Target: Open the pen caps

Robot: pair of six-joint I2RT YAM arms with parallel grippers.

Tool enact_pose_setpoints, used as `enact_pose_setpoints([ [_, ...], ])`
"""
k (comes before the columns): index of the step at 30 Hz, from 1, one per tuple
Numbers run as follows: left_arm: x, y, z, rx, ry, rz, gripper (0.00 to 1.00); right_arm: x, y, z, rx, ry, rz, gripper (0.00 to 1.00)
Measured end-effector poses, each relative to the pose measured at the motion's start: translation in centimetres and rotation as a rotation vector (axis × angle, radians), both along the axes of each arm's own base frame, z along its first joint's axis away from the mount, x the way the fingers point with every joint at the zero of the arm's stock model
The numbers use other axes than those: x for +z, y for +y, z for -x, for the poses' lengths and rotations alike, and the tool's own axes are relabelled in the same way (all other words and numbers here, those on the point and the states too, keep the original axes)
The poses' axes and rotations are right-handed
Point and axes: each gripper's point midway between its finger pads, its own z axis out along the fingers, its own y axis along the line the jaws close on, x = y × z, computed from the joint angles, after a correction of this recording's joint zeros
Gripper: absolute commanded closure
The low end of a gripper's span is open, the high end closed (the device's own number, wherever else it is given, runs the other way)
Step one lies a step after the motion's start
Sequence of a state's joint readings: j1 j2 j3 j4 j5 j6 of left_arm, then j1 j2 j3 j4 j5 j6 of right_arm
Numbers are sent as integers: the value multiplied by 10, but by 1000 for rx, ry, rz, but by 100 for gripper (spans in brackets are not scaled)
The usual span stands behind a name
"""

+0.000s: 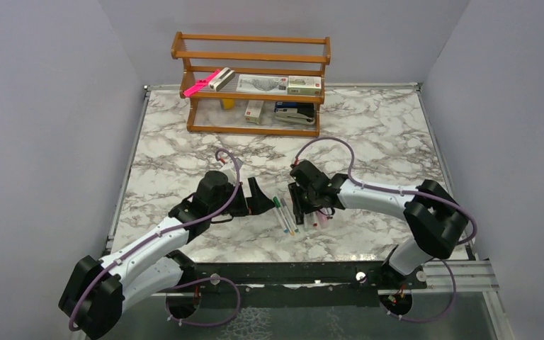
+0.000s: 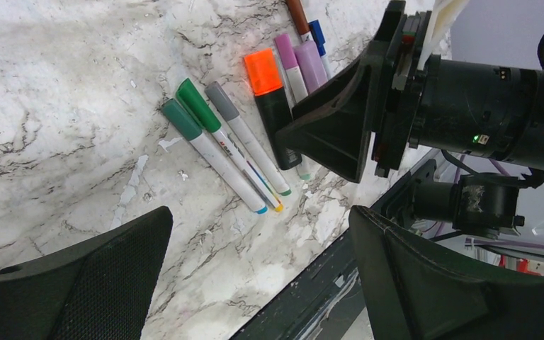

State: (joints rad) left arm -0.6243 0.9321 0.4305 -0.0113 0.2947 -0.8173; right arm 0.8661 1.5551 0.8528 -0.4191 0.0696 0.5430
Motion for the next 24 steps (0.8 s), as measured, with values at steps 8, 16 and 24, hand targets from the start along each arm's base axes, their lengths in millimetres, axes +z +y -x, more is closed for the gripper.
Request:
enact_pose_setpoints([
  [8, -4, 2, 3, -6, 12, -18, 1, -2, 15, -12, 9, -6, 8, 70],
  [16, 1, 2, 3, -5, -3, -7, 1, -6, 17, -17, 4, -10, 24, 70],
  [24, -4, 2, 3, -5, 12, -18, 1, -3, 18, -20, 9, -35, 40, 95],
])
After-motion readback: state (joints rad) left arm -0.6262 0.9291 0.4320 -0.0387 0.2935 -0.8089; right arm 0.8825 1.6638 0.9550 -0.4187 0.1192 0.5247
